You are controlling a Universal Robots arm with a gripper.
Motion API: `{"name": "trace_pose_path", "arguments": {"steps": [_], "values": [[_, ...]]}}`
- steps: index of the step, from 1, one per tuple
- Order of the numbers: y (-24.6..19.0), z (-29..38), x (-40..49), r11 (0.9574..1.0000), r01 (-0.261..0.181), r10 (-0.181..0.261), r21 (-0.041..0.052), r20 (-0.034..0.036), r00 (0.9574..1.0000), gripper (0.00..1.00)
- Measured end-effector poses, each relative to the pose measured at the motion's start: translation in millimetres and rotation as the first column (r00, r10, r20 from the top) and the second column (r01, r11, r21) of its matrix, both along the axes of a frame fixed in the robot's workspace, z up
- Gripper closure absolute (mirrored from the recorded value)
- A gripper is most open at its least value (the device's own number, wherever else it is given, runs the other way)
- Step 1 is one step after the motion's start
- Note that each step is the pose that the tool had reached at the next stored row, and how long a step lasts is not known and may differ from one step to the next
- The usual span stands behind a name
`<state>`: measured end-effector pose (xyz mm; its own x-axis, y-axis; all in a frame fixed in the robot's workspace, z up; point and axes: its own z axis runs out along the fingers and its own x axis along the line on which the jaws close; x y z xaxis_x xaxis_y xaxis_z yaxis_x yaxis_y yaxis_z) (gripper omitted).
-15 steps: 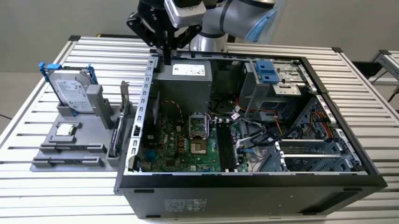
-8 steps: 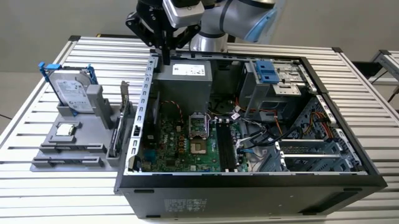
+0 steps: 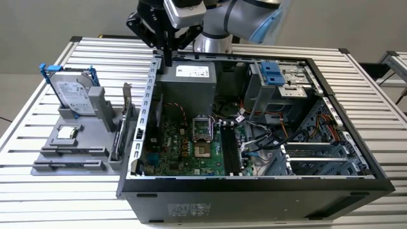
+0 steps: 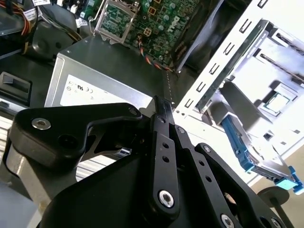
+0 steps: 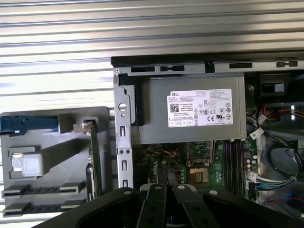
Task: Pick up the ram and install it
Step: 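Reach for the ram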
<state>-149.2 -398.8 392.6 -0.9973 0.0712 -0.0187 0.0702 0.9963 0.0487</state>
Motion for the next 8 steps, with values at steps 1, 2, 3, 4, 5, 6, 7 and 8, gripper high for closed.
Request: {"name": "trace_pose_path", "arguments": {"steps": [1,2,3,4,5,6,7,8], "values": [[0.0,0.0,-0.3,1.0,0.0,0.0,0.0,0.0,1.0,1.0],[0.0,0.0,-0.6,1.0,0.0,0.0,0.0,0.0,1.0,1.0],[0.0,0.0,-0.9,1.0,0.0,0.0,0.0,0.0,1.0,1.0],[0.0,0.0,-1.2,1.0,0.0,0.0,0.0,0.0,1.0,1.0],[0.0,0.0,-1.5,1.0,0.0,0.0,0.0,0.0,1.0,1.0],[0.0,0.0,-1.9,1.0,0.0,0.0,0.0,0.0,1.0,1.0],[0.0,0.0,-2.2,1.0,0.0,0.0,0.0,0.0,1.0,1.0],[0.0,0.0,-2.5,1.0,0.0,0.0,0.0,0.0,1.0,1.0]]}}
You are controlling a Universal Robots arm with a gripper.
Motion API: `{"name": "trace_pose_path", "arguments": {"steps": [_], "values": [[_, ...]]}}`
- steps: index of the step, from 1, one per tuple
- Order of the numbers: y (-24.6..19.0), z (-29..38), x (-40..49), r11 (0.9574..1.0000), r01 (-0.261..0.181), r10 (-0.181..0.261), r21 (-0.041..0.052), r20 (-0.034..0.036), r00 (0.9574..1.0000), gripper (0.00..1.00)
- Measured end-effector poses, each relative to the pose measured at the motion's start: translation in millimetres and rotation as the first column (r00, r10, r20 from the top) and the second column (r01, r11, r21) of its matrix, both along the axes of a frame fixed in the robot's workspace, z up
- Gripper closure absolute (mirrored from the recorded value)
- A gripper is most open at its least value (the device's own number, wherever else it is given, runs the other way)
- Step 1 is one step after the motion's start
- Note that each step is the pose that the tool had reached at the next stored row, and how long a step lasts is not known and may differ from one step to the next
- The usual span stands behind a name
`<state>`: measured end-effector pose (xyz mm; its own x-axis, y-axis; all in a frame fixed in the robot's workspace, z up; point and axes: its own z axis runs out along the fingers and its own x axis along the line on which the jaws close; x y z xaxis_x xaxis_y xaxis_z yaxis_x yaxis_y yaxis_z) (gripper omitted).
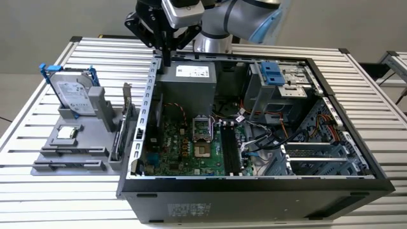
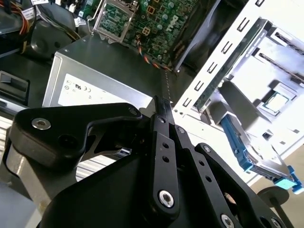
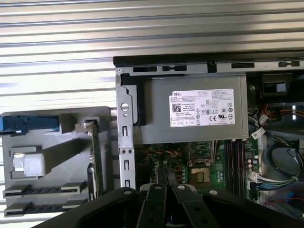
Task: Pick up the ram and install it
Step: 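Reach for the ram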
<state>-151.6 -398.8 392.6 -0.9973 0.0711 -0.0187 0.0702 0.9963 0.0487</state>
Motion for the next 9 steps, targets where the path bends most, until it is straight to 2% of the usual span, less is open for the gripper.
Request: {"name": "trace_pose_path", "arguments": {"steps": [9], "values": [[0.0,0.0,-2.3,1.0,0.0,0.0,0.0001,0.0,1.0,1.0]]}}
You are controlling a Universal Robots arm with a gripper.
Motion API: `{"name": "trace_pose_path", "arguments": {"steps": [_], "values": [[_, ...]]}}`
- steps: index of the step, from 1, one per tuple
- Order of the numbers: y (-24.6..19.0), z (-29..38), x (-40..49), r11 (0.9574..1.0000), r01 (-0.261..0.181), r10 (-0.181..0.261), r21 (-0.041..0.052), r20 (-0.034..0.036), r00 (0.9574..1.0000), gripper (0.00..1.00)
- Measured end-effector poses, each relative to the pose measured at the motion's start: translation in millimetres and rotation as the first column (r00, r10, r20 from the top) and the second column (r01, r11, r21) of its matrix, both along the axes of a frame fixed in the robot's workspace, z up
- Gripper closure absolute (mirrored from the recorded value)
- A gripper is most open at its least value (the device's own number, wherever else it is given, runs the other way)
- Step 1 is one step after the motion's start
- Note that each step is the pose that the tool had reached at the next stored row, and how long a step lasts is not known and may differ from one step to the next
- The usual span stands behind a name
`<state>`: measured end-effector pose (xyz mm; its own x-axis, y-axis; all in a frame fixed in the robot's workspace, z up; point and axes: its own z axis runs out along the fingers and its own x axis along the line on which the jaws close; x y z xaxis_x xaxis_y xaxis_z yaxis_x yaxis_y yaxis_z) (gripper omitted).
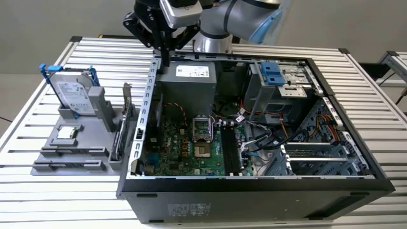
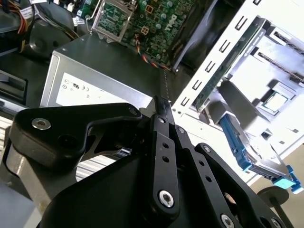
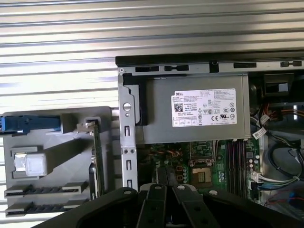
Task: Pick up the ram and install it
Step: 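Reach for the ram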
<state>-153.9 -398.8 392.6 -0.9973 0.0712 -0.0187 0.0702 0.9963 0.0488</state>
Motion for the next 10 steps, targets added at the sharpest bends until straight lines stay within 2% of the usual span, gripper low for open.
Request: {"name": "trace_pose_path", "arguments": {"steps": [10], "values": [[0.0,0.0,-2.4,1.0,0.0,0.0,0.0,0.0,1.0,1.0]]}}
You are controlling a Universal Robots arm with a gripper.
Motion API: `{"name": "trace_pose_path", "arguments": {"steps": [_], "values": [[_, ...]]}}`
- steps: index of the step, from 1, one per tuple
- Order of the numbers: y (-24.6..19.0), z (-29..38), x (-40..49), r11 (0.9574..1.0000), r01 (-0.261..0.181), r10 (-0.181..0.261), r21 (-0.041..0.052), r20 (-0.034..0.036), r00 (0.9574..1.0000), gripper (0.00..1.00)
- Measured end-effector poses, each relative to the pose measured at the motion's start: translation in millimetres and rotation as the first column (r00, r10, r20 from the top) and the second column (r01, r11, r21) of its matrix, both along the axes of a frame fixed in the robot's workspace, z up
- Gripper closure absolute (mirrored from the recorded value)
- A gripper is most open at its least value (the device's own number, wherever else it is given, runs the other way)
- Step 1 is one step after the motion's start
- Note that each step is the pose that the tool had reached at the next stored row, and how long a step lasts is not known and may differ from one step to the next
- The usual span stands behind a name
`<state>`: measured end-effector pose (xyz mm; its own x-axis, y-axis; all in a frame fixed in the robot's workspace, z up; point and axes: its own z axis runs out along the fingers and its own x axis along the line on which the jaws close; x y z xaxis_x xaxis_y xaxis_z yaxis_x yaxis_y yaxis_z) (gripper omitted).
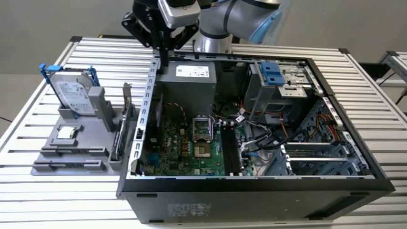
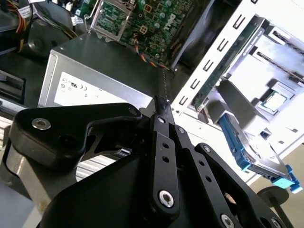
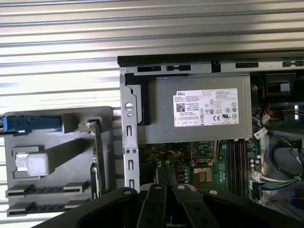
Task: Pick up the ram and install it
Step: 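Reach for the ram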
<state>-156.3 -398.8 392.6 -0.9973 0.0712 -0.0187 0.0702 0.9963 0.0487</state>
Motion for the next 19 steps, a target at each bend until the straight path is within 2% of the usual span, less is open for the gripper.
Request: {"name": "trace_pose_path", "arguments": {"steps": [19], "values": [[0.0,0.0,-4.8,1.0,0.0,0.0,0.0,0.0,1.0,1.0]]}}
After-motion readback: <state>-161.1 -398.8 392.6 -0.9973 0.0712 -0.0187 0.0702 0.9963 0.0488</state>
